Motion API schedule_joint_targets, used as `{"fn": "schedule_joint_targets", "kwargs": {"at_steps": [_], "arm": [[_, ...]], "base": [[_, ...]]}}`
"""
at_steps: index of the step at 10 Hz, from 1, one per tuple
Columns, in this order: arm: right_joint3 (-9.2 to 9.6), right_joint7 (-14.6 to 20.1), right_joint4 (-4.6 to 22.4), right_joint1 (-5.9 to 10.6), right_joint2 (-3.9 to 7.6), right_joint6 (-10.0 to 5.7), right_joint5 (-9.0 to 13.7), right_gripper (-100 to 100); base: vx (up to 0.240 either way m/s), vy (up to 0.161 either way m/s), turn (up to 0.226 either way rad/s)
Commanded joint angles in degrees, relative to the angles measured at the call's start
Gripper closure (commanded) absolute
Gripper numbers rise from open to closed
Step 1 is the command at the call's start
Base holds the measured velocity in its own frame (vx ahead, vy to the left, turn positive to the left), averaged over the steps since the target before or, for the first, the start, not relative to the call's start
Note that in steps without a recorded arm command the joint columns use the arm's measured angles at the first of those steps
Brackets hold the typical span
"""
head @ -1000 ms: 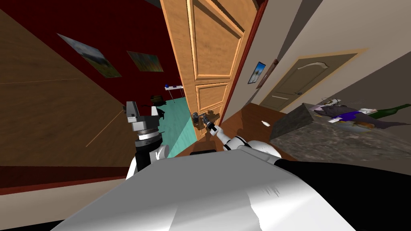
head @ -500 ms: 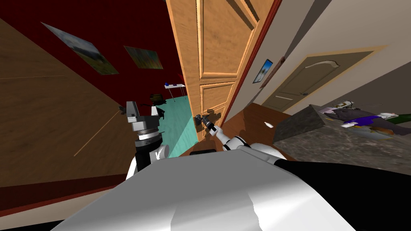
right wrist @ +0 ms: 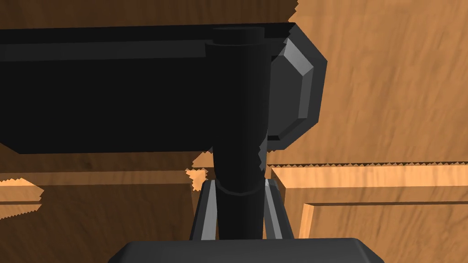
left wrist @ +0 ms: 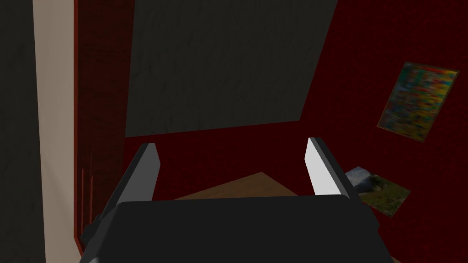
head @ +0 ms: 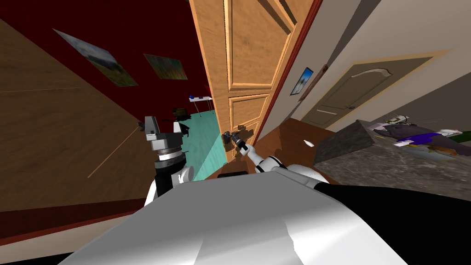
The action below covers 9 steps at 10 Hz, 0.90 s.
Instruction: Push the door open
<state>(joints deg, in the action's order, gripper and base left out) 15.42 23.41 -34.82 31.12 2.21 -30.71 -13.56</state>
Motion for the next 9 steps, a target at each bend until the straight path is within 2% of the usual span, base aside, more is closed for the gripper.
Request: {"fn": "schedule_joint_targets", "kwargs": {"at_steps": [1, 6, 9], "arm": [[-0.68, -0.4, 0.0, -0.07, 0.39, 0.10, 0.3, 100], [-2.77, -1.7, 0.1, -0.28, 1.34, 0.41, 1.2, 100], [-4.90, -3.1, 0.1, -0.49, 2.07, 0.73, 2.1, 100]], "base": [[0.091, 0.077, -0.023], [0.121, 0.155, -0.043], [0.150, 0.143, -0.044]]}}
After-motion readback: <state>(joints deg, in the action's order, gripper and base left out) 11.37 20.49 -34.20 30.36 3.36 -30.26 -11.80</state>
